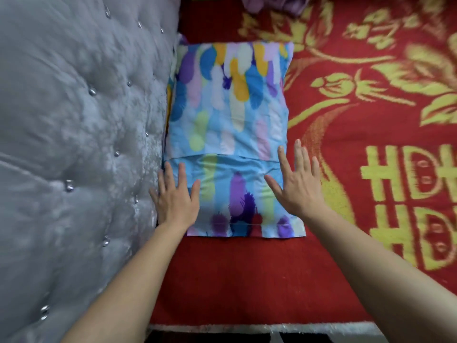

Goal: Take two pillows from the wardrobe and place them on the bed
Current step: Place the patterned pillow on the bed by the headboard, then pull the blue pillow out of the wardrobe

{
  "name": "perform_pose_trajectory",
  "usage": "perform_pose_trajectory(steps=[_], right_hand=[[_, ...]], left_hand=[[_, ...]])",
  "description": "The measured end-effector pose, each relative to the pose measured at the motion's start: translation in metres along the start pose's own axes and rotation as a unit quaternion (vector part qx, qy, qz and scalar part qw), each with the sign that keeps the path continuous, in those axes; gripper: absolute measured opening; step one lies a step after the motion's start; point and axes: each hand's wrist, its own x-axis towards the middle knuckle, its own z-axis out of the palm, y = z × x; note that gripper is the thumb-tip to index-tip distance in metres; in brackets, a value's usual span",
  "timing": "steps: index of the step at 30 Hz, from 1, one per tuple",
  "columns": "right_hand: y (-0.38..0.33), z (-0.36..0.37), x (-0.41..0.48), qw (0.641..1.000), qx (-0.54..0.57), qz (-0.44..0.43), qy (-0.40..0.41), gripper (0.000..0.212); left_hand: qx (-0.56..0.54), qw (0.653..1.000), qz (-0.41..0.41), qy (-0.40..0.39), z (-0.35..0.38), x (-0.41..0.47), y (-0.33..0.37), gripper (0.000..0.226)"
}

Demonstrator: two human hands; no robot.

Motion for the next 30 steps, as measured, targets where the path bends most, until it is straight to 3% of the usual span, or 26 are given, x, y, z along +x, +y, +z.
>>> perform_pose_trajectory(steps=[6, 15, 20, 25, 30], right_hand=[[-0.01, -0.191, 0.014, 0.986, 0.013, -0.063, 0.154, 0.08], [0.036, -0.432, -0.017, 0.914, 0.05, -0.161, 0.368, 0.08], [0.097, -0.467, -0.055, 0.886, 0.088, -0.237, 0.389, 0.08], [0.129, -0.476, -0.094, 0.884, 0.107, -0.284, 0.355, 0.082], [0.12, -0.485, -0.145, 0.857, 0.116, -0.359, 0.35, 0.082]], left_hand=[[0.031, 0.979, 0.115, 0.163, -0.192, -0.009, 0.06, 0.067], [0.119, 0.899, 0.154, 0.393, -0.41, -0.127, 0.147, 0.062], [0.104, 0.879, 0.066, 0.461, -0.409, -0.223, 0.201, 0.062], [0.135, 0.902, 0.005, 0.41, -0.386, -0.316, 0.248, 0.064], [0.166, 0.888, -0.041, 0.427, -0.401, -0.395, 0.26, 0.064]])
